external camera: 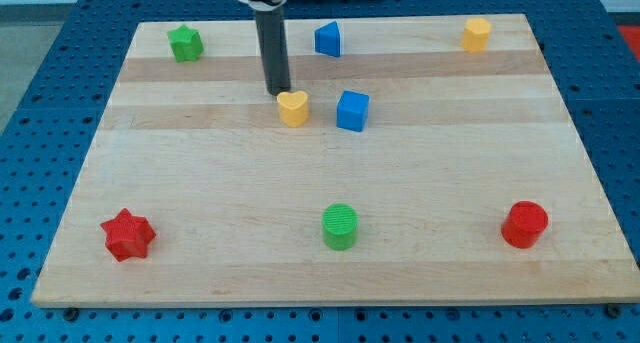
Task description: Slide yellow heart closer to blue cube
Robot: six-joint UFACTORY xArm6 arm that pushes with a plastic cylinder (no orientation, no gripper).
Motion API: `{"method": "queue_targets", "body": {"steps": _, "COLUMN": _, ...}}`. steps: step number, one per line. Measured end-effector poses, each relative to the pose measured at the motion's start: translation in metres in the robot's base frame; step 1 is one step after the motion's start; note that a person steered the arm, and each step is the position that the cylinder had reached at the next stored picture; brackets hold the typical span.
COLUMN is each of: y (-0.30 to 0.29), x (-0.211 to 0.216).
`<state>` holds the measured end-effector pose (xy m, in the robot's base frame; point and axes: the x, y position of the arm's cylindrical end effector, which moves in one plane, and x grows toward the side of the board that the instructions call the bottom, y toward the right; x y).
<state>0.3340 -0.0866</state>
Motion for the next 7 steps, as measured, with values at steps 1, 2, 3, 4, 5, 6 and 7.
{"method": "queue_targets", "body": {"steps": 1, "y": -0.026, "x": 0.0}}
{"method": "queue_targets", "body": {"steps": 2, "y": -0.037, "x": 0.018}}
{"method": "queue_targets", "body": {"steps": 3, "y": -0.034, "x": 0.034}}
{"method": "queue_targets", "body": {"steps": 4, "y": -0.008, "x": 0.047}}
{"method": "queue_targets", "body": {"steps": 5, "y": 0.026, "x": 0.049}}
{"method": "queue_targets", "body": {"steps": 6, "y": 0.049, "x": 0.049}}
{"method": "queue_targets", "body": {"steps": 7, "y": 0.053, "x": 0.049}}
